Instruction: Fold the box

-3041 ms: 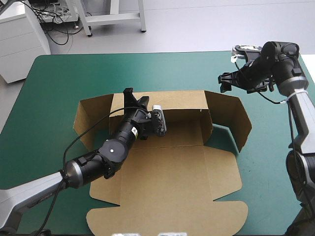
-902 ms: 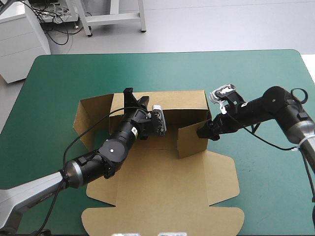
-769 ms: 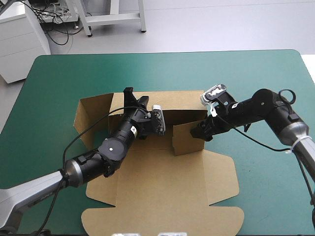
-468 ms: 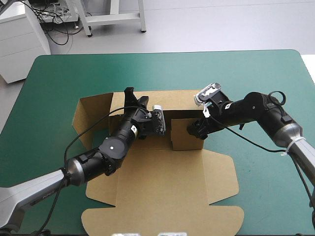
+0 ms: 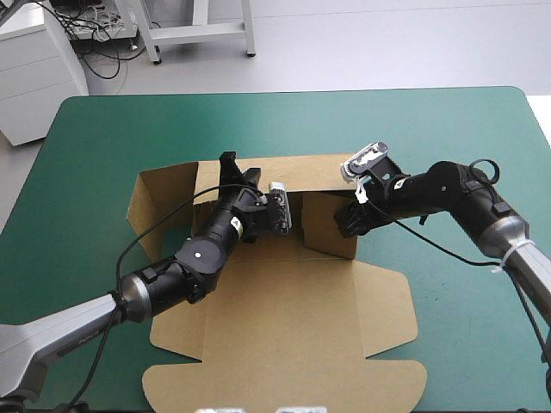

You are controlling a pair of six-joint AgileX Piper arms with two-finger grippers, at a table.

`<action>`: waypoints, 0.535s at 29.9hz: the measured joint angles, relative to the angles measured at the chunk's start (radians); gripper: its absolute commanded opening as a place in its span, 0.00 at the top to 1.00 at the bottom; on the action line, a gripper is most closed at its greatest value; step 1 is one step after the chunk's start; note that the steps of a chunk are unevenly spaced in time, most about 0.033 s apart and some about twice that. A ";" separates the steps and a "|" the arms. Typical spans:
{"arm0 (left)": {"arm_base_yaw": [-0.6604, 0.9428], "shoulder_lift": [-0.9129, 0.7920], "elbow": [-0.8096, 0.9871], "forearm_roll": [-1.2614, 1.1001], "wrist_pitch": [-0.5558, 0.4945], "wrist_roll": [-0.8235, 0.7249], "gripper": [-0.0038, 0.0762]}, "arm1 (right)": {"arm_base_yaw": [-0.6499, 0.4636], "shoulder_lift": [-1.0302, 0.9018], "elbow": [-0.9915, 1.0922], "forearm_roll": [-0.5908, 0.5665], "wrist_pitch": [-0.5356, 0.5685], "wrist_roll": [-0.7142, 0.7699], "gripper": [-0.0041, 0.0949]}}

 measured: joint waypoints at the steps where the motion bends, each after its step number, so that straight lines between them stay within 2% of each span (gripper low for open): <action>1: 0.001 0.000 0.000 -0.004 -0.005 0.002 0.96 | 0.000 0.000 0.000 -0.008 0.001 0.003 0.76; 3: 0.002 0.000 0.000 -0.007 -0.012 0.003 0.96 | -0.003 0.000 0.000 -0.021 0.000 0.007 0.87; 6: 0.002 0.000 -0.001 -0.010 -0.012 0.004 0.96 | -0.005 -0.004 0.000 -0.032 0.002 0.013 0.97; 12: 0.002 0.000 -0.001 -0.014 -0.009 0.004 0.96 | -0.005 -0.004 0.000 -0.029 -0.001 0.022 0.98; 15: 0.001 0.000 -0.001 -0.014 -0.008 0.004 0.87 | -0.005 -0.004 0.000 -0.029 -0.002 0.042 0.98; 16: -0.002 0.000 -0.001 -0.015 -0.007 0.004 0.74 | -0.005 -0.004 0.000 -0.030 -0.003 0.047 0.98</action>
